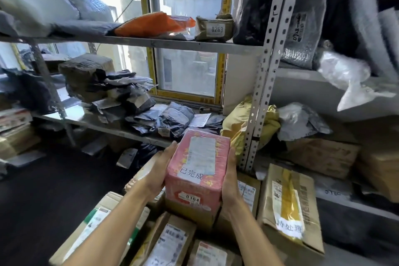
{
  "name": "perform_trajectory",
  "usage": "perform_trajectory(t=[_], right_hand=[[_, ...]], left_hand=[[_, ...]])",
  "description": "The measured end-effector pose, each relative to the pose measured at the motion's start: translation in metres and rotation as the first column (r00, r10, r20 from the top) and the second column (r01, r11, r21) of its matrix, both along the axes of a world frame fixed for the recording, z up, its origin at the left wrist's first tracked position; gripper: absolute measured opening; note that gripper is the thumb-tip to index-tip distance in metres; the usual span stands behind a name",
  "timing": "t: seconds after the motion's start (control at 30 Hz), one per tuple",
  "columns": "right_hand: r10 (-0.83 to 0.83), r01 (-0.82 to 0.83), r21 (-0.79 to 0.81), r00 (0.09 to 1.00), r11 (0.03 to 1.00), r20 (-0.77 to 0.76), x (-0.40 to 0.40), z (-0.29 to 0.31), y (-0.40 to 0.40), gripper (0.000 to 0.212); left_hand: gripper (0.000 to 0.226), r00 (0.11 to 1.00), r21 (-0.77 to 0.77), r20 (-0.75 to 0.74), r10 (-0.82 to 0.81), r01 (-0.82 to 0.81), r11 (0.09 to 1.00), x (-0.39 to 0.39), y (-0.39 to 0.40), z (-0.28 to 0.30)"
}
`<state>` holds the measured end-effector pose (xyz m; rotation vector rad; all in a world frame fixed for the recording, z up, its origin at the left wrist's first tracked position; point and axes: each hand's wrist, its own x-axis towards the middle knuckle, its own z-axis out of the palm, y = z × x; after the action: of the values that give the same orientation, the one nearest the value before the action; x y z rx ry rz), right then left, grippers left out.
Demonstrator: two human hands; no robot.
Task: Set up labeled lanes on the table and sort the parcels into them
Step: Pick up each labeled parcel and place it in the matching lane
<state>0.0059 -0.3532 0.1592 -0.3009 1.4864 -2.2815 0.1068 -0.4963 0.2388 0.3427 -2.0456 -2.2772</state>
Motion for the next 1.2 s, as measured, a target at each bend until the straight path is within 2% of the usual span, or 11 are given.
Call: perform_trajectory(t=[0.07, 0.23, 0.33, 0.4, 0.53, 0.67, 0.93, 1.03, 1.2], right_hand=[[-0.002, 0.001, -0.013, 0.999, 1.000, -0.034, 0.020, 0.010, 0.013, 0.097], [-0.053, 0.039, -0.081, 0.983, 0.996, -0.175, 0.094, 0.051, 0.054, 0.102], [-0.161, 0.156, -0.043, 0.959, 0.987, -0.234, 0.142, 0.070, 0.075, 0.100], [-0.215, 0.203, -0.076, 0.949, 0.976, -0.232, 0.176, 0.075, 0.093, 0.097], [-0.279, 0.254, -0.133, 0.932, 0.958, -0.231, 0.234, 0.076, 0.135, 0.077], [-0.385, 0.379, -0.068, 0.900, 0.923, -0.204, 0.286, 0.079, 0.186, 0.077], [-0.605, 0.605, -0.048, 0.783, 0.795, -0.141, 0.372, 0.068, 0.346, 0.072], [-0.685, 0.684, -0.056, 0.716, 0.727, -0.138, 0.402, 0.067, 0.418, 0.073], [-0.767, 0.772, -0.010, 0.629, 0.635, -0.128, 0.463, 0.061, 0.541, 0.076]], left_hand=[[0.058, 0.999, 0.019, -0.032, -0.024, 0.025, 1.000, 0.018, 0.010, 0.006], [0.055, 0.979, 0.023, -0.146, -0.144, 0.148, 0.989, 0.069, 0.041, 0.031], [0.054, 0.959, 0.045, -0.190, -0.211, 0.223, 0.974, 0.102, 0.057, 0.037], [0.055, 0.937, 0.047, -0.223, -0.269, 0.286, 0.957, 0.124, 0.070, 0.040], [0.059, 0.891, 0.042, -0.262, -0.370, 0.393, 0.918, 0.158, 0.104, 0.038], [0.072, 0.845, 0.090, -0.247, -0.473, 0.506, 0.858, 0.181, 0.154, 0.032], [0.053, 0.728, 0.158, -0.231, -0.646, 0.683, 0.713, 0.232, 0.318, 0.029], [0.050, 0.710, 0.163, -0.206, -0.673, 0.703, 0.692, 0.250, 0.393, 0.027], [0.050, 0.618, 0.092, -0.197, -0.761, 0.784, 0.613, 0.288, 0.523, 0.016]])
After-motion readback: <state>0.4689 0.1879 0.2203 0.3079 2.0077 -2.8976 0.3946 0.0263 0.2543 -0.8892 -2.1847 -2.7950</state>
